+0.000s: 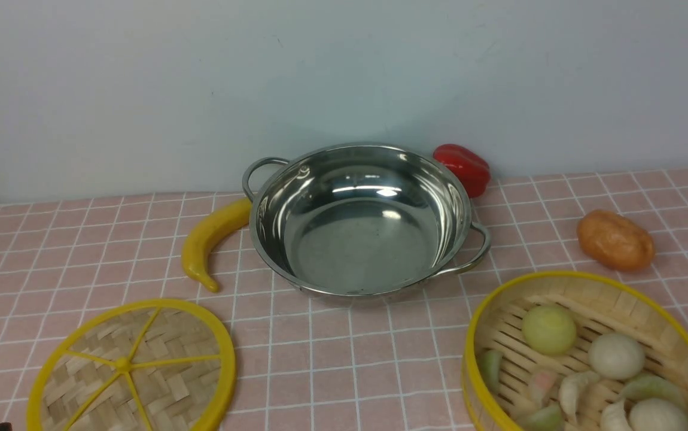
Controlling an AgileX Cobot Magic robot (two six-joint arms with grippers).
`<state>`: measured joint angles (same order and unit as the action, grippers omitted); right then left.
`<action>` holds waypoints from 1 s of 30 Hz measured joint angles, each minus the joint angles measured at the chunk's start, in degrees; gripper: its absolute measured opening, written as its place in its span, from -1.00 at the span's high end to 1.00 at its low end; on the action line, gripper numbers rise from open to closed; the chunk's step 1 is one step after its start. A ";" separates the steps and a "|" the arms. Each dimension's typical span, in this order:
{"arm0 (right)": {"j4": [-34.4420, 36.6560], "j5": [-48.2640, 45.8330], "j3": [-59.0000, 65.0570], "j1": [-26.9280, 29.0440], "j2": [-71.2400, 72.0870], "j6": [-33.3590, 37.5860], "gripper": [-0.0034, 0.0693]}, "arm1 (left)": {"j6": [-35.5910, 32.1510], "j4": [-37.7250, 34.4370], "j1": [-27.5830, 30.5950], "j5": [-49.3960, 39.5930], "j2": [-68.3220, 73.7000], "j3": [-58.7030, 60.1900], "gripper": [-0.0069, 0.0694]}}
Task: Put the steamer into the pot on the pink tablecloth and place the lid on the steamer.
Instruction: 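Reach for and grasp the rim of the bamboo steamer holding the buns with the right gripper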
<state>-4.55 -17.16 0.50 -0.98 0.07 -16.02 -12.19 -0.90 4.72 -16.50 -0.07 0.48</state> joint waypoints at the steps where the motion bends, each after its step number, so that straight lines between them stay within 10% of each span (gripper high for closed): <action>1: 0.00 0.00 0.00 0.00 0.00 0.00 0.24 | 0.00 0.00 0.00 0.00 0.00 0.00 0.18; 12: 0.37 0.00 0.00 0.00 0.00 0.00 0.24 | -1.09 3.69 0.00 0.00 0.00 0.00 0.18; 17: 11.08 2.49 0.00 0.00 0.00 -4.25 0.24 | -0.87 3.40 0.00 0.17 0.00 0.00 0.18; 22: 30.34 8.45 0.00 0.00 0.00 -12.67 0.24 | 7.14 -10.92 0.00 4.73 0.00 0.00 0.18; 30: 39.93 15.12 0.00 0.00 0.00 -14.85 0.24 | 16.92 -38.58 0.00 7.69 0.00 0.00 0.18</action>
<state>35.38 -2.05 0.50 -0.98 0.07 -30.87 4.73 -39.47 4.72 -8.81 -0.07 0.48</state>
